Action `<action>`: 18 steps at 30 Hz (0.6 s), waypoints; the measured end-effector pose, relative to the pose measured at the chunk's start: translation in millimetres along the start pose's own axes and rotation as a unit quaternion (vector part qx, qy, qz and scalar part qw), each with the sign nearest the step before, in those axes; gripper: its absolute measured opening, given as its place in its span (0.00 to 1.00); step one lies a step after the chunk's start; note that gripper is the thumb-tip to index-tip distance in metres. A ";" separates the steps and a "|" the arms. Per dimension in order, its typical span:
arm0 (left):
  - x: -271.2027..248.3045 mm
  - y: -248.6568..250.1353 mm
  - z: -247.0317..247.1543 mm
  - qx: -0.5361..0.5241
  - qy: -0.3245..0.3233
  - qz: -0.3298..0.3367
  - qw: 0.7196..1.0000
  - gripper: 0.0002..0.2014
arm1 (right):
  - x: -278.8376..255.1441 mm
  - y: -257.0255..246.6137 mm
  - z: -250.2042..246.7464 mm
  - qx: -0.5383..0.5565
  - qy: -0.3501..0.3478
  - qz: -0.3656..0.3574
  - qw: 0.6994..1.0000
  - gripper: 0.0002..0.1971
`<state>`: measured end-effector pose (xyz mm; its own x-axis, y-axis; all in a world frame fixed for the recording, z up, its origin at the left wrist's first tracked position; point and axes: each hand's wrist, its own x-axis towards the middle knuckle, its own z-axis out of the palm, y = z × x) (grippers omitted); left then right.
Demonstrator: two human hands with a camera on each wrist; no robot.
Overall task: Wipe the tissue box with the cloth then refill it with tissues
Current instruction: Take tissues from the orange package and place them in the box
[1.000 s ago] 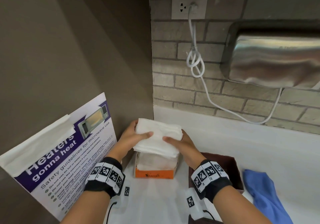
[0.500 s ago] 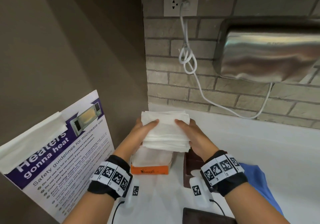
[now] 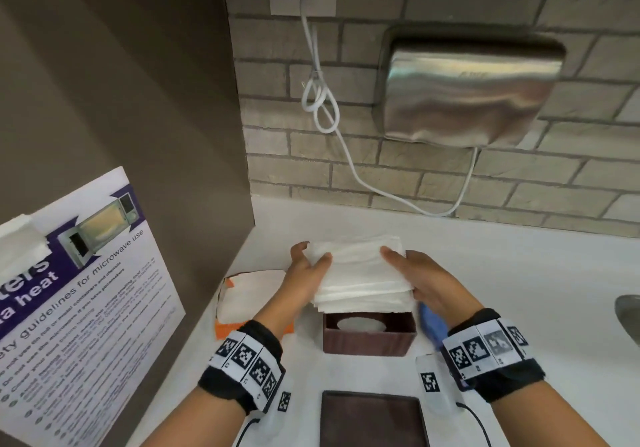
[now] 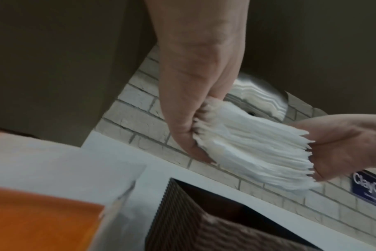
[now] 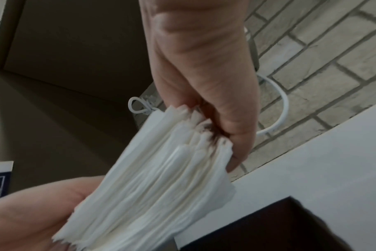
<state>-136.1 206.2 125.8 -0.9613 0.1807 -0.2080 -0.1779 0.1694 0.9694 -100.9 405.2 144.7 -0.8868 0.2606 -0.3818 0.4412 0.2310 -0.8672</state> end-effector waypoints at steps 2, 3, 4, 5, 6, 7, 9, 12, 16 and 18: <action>1.4 -5.5 12.3 0.031 0.010 0.002 0.999 0.25 | 5.3 13.6 -5.8 -0.020 0.020 0.009 1.000 0.44; 1.7 -8.2 18.0 0.041 0.017 0.006 0.999 0.23 | 10.6 21.5 -7.6 -0.030 0.023 0.011 0.999 0.44; 2.9 -11.9 23.8 0.054 0.024 0.010 0.998 0.20 | 10.1 24.4 -7.1 -0.044 0.022 0.014 0.999 0.40; 3.4 -16.3 29.0 0.069 0.031 0.013 0.997 0.17 | 6.5 24.0 -5.2 -0.058 0.018 0.017 0.998 0.34; 4.4 -22.0 34.0 0.090 0.036 0.018 0.995 0.16 | 4.6 25.0 -3.3 -0.077 0.016 0.019 0.997 0.30; 4.0 -26.8 38.0 0.121 0.041 0.023 0.992 0.14 | 5.3 26.7 -1.5 -0.108 0.022 0.024 0.994 0.30; 7.1 -39.5 43.5 0.217 0.061 0.046 0.973 0.12 | 7.9 29.6 2.8 -0.188 0.041 0.036 0.981 0.31; 5.1 -44.7 51.0 0.320 0.053 0.096 0.941 0.09 | 9.5 31.7 8.5 -0.281 0.046 0.027 0.958 0.28; 4.4 -36.7 62.9 0.386 -0.025 0.061 0.920 0.13 | 17.6 37.7 23.1 -0.375 0.067 -0.010 0.924 0.26; 6.1 -35.5 66.0 0.409 -0.034 0.041 0.911 0.16 | 18.0 38.3 34.5 -0.409 0.067 -0.004 0.910 0.26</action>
<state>-121.7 265.2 81.5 -0.9438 0.2805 -0.1746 0.1367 0.8127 0.5664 -104.8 386.4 93.6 -0.8895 0.3558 -0.2866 0.4390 0.8394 -0.3205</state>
